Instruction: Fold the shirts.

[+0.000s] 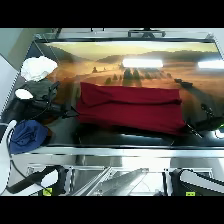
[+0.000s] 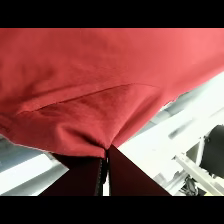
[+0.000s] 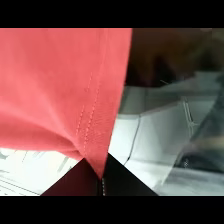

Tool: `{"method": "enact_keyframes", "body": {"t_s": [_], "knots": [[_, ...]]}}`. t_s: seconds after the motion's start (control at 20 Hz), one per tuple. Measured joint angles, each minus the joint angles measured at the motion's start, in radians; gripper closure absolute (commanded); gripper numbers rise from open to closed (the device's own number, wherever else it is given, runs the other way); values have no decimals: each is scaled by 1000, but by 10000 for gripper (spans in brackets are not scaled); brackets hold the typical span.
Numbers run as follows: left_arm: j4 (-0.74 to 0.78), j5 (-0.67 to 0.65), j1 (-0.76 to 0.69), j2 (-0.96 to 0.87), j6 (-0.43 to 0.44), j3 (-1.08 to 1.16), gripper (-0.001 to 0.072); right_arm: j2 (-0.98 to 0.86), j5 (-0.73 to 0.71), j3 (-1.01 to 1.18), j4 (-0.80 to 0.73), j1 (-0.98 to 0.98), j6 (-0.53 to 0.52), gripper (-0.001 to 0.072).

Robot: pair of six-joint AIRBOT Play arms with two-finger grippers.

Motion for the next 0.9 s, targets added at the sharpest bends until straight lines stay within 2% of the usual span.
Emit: {"method": "enact_keyframes", "body": {"t_s": [0.1, 0.25, 0.45, 0.55, 0.9], "knots": [[-11, -17, 0, 53, -16, -2, 687, 16, 8, 9, -2, -11, 16, 694], [-40, -30, 0, 76, -30, 50, 687, 35, 24, 48, 95, -17, 4, 694], [-58, -33, -1, -17, -38, 203, 689, 43, 4, 141, 257, 11, -25, 694], [-61, -23, -2, -97, -41, 289, 690, 35, -56, 178, 299, 53, -35, 694], [-64, 6, -2, -465, -41, 562, 695, -106, -399, 219, 351, 218, -103, 693]]}}
